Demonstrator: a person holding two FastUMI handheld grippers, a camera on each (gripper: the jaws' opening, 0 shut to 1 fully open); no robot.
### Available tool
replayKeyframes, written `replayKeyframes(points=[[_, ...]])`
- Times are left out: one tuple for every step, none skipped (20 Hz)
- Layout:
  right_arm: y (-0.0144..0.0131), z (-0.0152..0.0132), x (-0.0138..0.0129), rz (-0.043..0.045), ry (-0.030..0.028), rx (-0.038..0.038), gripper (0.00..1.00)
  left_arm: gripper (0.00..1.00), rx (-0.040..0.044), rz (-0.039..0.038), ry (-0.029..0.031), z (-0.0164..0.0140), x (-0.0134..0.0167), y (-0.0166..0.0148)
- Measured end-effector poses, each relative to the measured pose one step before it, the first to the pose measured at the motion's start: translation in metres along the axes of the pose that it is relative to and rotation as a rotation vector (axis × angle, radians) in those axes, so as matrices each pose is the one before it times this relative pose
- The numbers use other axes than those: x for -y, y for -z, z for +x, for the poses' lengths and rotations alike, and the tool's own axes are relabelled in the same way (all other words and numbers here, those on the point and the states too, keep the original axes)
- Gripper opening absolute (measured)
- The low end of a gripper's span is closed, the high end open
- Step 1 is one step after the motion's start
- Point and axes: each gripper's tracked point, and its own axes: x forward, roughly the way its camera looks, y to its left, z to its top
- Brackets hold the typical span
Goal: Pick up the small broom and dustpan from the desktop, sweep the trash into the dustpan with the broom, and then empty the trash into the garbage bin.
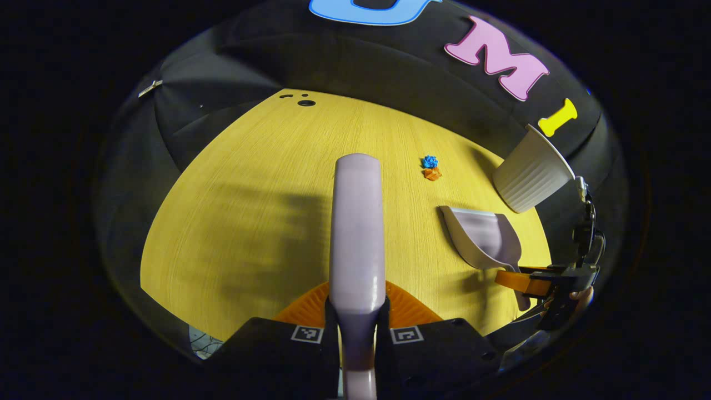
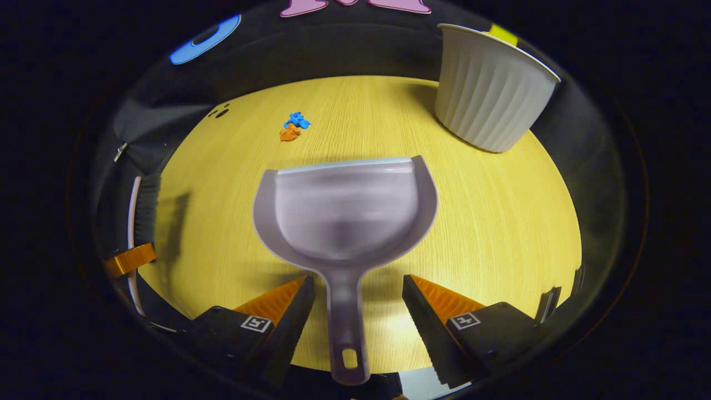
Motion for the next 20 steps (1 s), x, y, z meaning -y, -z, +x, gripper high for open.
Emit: replayKeyframes(points=[[0.00211, 0.00659, -0.00205, -0.00105, -0.00777, -0.0164, 0.99, 0.29, -0.00817, 0.01277, -0.00465, 0.00097, 0.00251, 0.00018], [0.00182, 0.0055, -0.00302, 0.00583, -0.0081, -0.01619, 0.99, 0.31, -0.0086, 0.00973, -0.00332, 0.00055, 0.00315, -0.00084], [0.00095, 0.00402, -0.00158, 0.00422, -0.00851, -0.01325, 0.98, 0.29, -0.00807, 0.00715, -0.00429, 0.00151, 0.00181, -0.00072], [-0.00012, 0.00353, -0.00067, 0.0017, -0.00301, -0.00602, 0.96, 0.3, -0.00455, 0.00418, -0.0038, 0.00096, 0.00184, -0.00265], [-0.00032, 0.00353, 0.00099, -0.00228, 0.00513, -0.00705, 0.87, 0.29, -0.0084, 0.00354, -0.00143, 0.0009, 0.00223, -0.00004], [0.00166, 0.00205, 0.00126, -0.00306, 0.0061, -0.01262, 0.85, 0.29, -0.00474, 0.00594, -0.00549, 0.00088, 0.00078, -0.001], [-0.00507, -0.00044, 0.00172, -0.00384, 0.00708, 0.01371, 0.72, 0.29, -0.00642, 0.00724, -0.00863, 0.00188, 0.00133, -0.00423], [0.00144, 0.00169, -0.0003, -0.0071, 0.00533, -0.00893, 0.67, 0.29, -0.0034, 0.00544, -0.0079, 0.00139, 0.00114, -0.00159], [0.00107, 0.00088, 0.00241, -0.01324, 0.00652, -0.0038, 0.6, 0.29, -0.00168, 0.00442, -0.00512, 0.0009, 0.00113, -0.0005], [-0.00188, -0.00111, -0.00004, -0.01407, 0.00473, 0.00388, 0.55, 0.29, -0.00409, 0.00285, -0.0038, 0.0011, 0.00091, -0.00121], [-0.0008, 0.00308, -0.00038, -0.01156, -0.00408, -0.00021, 0.44, 0.29, -0.00415, 0.00234, -0.00121, 0.00267, 0.00168, -0.00036], [0.00069, -0.0009, -0.00084, -0.00845, -0.00291, 0.0068, 0.39, 0.29, -0.00349, 0.00271, -0.00081, 0.00222, 0.00171, -0.00126], [-0.00109, -0.00056, -0.00006, -0.00606, -0.00525, 0.00652, 0.39, 0.29, -0.00526, 0.00414, -0.0012, 0.00261, 0.00176, -0.00149], [0.00061, -0.00127, 0.00131, -0.00421, -0.00506, 0.00346, 0.39, 0.29, -0.00439, 0.00679, -0.00217, 0.00293, 0.00144, -0.00244], [-0.00089, 0.00036, -0.00073, -0.00693, -0.00781, 0.00495, 0.37, 0.29, -0.00486, 0.01151, -0.00286, 0.00284, 0.00128, -0.00263], [0.00038, 0.00093, 0.00071, -0.01, -0.01205, 0.00369, 0.37, 0.29, -0.00286, 0.01376, -0.00353, 0.00308, 0.00054, -0.00391], [-0.00061, -0.00052, -0.00017, -0.01505, -0.01525, 0.00466, 0.36, 0.29, -0.00411, 0.013, 0.00135, 0.00351, 0.00139, -0.00352], [0.00113, -0.00165, 0.00047, -0.01182, -0.01762, -0.00359, 0.36, 0.3, -0.00493, 0.00798, 0.00439, 0.00328, 0.00183, -0.00408], [0.0002, -0.00056, 0.00129, -0.00939, -0.01071, -0.00137, 0.31, 0.29, -0.00583, 0.00508, 0.00498, 0.00194, -0.00021, -0.00019], [0.00026, -0.00019, 0.00308, -0.01575, 0.00228, 0.00037, 0.35, 0.29, -0.00313, 0.00615, -0.00204, 0.00311, 0.00002, -0.00488]])
